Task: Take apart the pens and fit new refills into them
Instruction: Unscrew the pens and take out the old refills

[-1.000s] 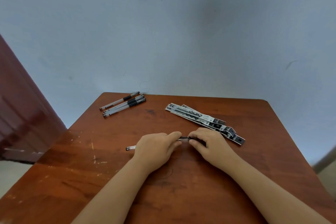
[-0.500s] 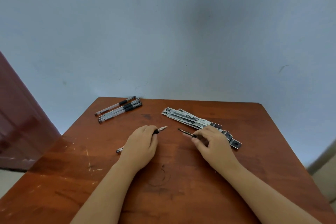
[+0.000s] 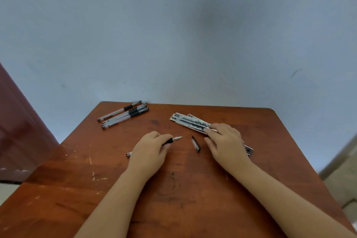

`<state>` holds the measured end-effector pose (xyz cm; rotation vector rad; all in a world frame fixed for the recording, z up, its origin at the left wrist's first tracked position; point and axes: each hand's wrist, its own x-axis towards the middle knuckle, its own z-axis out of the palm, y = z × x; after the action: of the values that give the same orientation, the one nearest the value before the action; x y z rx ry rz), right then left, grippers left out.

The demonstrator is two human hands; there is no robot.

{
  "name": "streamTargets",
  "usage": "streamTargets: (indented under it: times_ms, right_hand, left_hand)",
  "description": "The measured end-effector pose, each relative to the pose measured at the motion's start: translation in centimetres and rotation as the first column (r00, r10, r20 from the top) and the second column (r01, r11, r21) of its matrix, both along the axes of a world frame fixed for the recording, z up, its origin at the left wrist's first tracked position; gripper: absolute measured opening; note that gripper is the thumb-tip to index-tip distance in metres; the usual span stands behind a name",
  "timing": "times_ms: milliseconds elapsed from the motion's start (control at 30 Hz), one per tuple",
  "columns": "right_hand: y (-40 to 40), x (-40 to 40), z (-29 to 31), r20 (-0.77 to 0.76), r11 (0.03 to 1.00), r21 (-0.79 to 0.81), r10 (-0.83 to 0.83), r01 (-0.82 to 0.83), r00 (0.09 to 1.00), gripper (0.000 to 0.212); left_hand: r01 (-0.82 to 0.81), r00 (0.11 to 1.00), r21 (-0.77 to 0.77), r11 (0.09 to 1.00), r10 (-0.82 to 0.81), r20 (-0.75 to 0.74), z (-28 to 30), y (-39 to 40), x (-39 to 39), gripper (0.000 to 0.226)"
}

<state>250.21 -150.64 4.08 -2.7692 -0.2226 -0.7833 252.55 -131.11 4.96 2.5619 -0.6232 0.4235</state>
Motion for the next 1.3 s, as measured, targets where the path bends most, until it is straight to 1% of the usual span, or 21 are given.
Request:
streamTargets:
  times_ms: [33,100,133,200,300,400,433,467,533,633,733,800,867,967,1033,1100,1167,1233,1300]
  right_hand:
    - [-0.4,0.6,0.0,-0.056,0.997,-0.067,0.024,-0.028,0.998,0.02]
    - [-1.1,1.8,0.5,-0.198,0.98,-0.163,0.079,-0.112,0.977,0.03]
    - [-1.5,2.4,0.7,-0.258,0.977,-0.157,0.103,-0.146,0.961,0.033]
    - [-2.1,3.6,1.2,-0.33,0.987,-0.131,0.047,-0.095,0.943,0.035]
    - [-2.6,5.4,1.1,-0.307,0.991,-0.13,-0.066,0.027,0.949,0.034]
    - [-2.5,6.2,0.3,-0.298,0.989,-0.117,-0.118,0.086,0.947,0.035]
    - [-2.3,5.9,0.2,-0.277,0.992,-0.089,-0.113,0.091,0.954,0.036]
    - [-2.1,5.5,0.1,-0.244,0.997,-0.038,-0.081,0.074,0.966,0.038]
    - [-1.6,4.3,0.1,-0.163,0.995,0.102,0.03,-0.013,0.986,0.043]
    - [-0.3,1.4,0.5,-0.087,0.956,0.246,0.186,-0.16,0.979,0.047]
    - [1.0,-1.2,0.5,-0.062,0.924,0.325,0.233,-0.202,0.97,0.051]
    - [1.3,-1.9,0.4,-0.077,0.904,0.385,0.232,-0.186,0.97,0.045]
    - [1.3,-2.1,0.3,-0.1,0.893,0.407,0.254,-0.194,0.962,0.038]
    - [1.1,-2.2,0.2,-0.126,0.888,0.407,0.287,-0.214,0.95,0.036]
    - [1.1,-2.1,0.2,-0.126,0.877,0.425,0.302,-0.224,0.945,0.034]
    - [1.1,-2.0,0.3,-0.142,0.87,0.438,0.317,-0.227,0.938,0.033]
    - [1.1,-2.0,0.4,-0.167,0.855,0.456,0.356,-0.248,0.919,0.032]
    - [1.0,-2.0,0.4,-0.184,0.834,0.479,0.4,-0.273,0.898,0.024]
    - [0.9,-2.1,0.5,-0.182,0.82,0.495,0.422,-0.288,0.888,0.02]
  left_hand:
    - [0.0,1.0,-0.004,1.0,-0.001,-0.006,0.0,0.0,0.0,0.031]
    - [0.009,1.0,-0.003,1.0,-0.009,-0.02,-0.1,0.0,0.0,0.032]
    - [0.019,1.0,-0.003,1.0,-0.019,-0.025,-0.1,0.0,-0.1,0.032]
    - [0.036,0.999,-0.005,0.999,-0.036,-0.031,-0.2,0.1,0.0,0.031]
    - [0.052,0.998,-0.007,0.999,-0.052,-0.027,-0.2,0.1,0.1,0.031]
    - [0.061,0.998,0.003,0.998,-0.061,-0.02,-0.5,0.1,0.1,0.033]
    - [0.062,0.998,0.003,0.998,-0.062,-0.019,-0.5,0.1,0.1,0.033]
    - [0.063,0.998,0.001,0.998,-0.063,-0.018,-0.5,0.1,0.1,0.034]
    - [0.069,0.998,0.003,0.998,-0.069,-0.01,-0.4,0.1,0.2,0.034]
    - [0.082,0.997,0.002,0.997,-0.082,0.014,-0.2,-0.2,0.0,0.035]
    - [0.142,0.989,-0.014,0.99,-0.141,0.042,-0.3,-0.6,-0.6,0.033]
    - [0.204,0.977,-0.021,0.979,-0.202,0.063,-0.4,-0.8,-0.9,0.028]
    - [0.237,0.971,-0.005,0.972,-0.236,0.045,-0.2,-0.9,-1.2,0.025]
    - [0.249,0.968,0.009,0.968,-0.249,0.017,0.2,-1.0,-1.5,0.011]
    - [0.256,0.967,0.024,0.966,-0.256,0.003,0.3,-0.9,-1.5,0.009]
    - [0.265,0.964,0.035,0.963,-0.266,-0.003,0.2,-0.9,-1.3,0.013]
    - [0.279,0.96,0.022,0.96,-0.28,0.033,0.0,-0.9,-1.2,0.021]
    - [0.298,0.953,0.028,0.954,-0.3,0.047,0.0,-0.9,-1.3,0.028]
    - [0.316,0.947,0.047,0.948,-0.318,0.049,-0.1,-0.9,-1.3,0.03]
